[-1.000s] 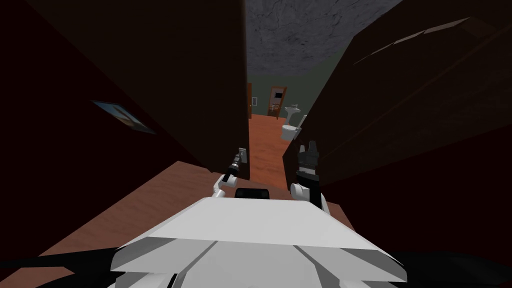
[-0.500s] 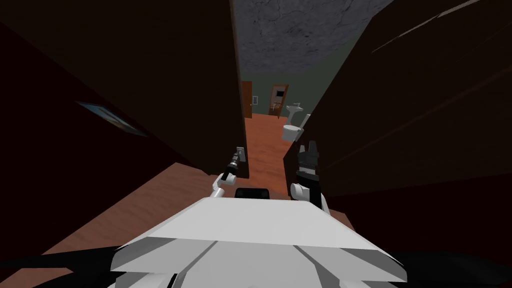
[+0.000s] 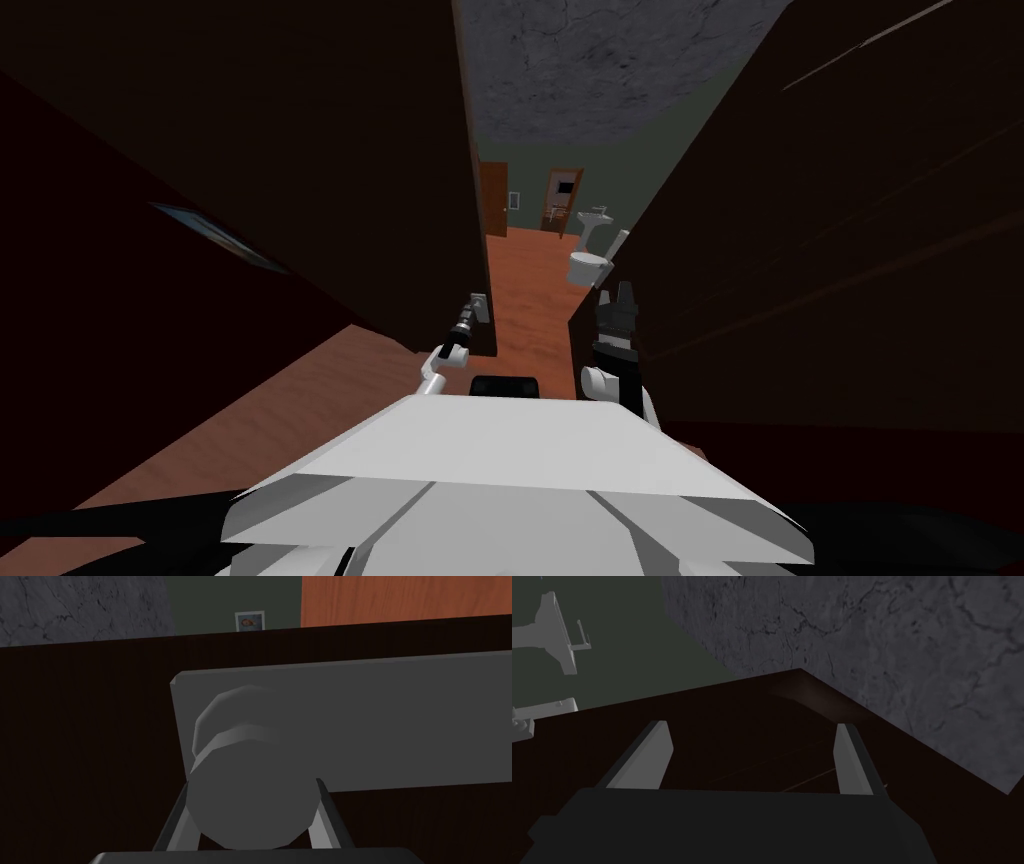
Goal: Push the door open
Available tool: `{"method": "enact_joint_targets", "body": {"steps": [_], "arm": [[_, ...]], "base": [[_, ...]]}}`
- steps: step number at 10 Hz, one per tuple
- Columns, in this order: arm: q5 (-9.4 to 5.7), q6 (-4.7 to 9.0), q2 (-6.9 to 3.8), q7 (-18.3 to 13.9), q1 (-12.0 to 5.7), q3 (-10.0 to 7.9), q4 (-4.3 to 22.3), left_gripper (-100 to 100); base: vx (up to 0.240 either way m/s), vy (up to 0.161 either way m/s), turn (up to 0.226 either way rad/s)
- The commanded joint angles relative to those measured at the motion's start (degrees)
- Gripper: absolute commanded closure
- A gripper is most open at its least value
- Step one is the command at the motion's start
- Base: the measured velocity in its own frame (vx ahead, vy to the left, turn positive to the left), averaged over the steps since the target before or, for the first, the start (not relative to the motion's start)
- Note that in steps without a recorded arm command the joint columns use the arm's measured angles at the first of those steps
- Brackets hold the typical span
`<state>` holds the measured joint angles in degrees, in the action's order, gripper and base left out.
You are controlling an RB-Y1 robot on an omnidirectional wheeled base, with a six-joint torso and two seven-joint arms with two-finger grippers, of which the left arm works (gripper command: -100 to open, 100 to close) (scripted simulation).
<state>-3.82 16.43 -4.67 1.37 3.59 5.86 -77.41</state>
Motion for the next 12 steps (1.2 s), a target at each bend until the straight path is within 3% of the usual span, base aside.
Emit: {"method": "enact_joint_targets", "body": {"steps": [1,3,4,12], "arm": [[-0.14,0.5,-0.1,0.4,-0.62,-1.92,0.4,100],[-0.29,0.4,0.01,0.7,-1.04,-3.33,0.9,100],[-0.3,0.05,0.02,0.5,-0.53,-2.58,0.3,-100],[-0.66,-0.65,0.77,-0.1,0.84,-1.11,-1.3,-100]], "base": [[0.126,-0.093,0.079],[0.151,-0.111,0.117],[-0.046,-0.052,0.048],[-0.204,-0.021,0.004]]}}
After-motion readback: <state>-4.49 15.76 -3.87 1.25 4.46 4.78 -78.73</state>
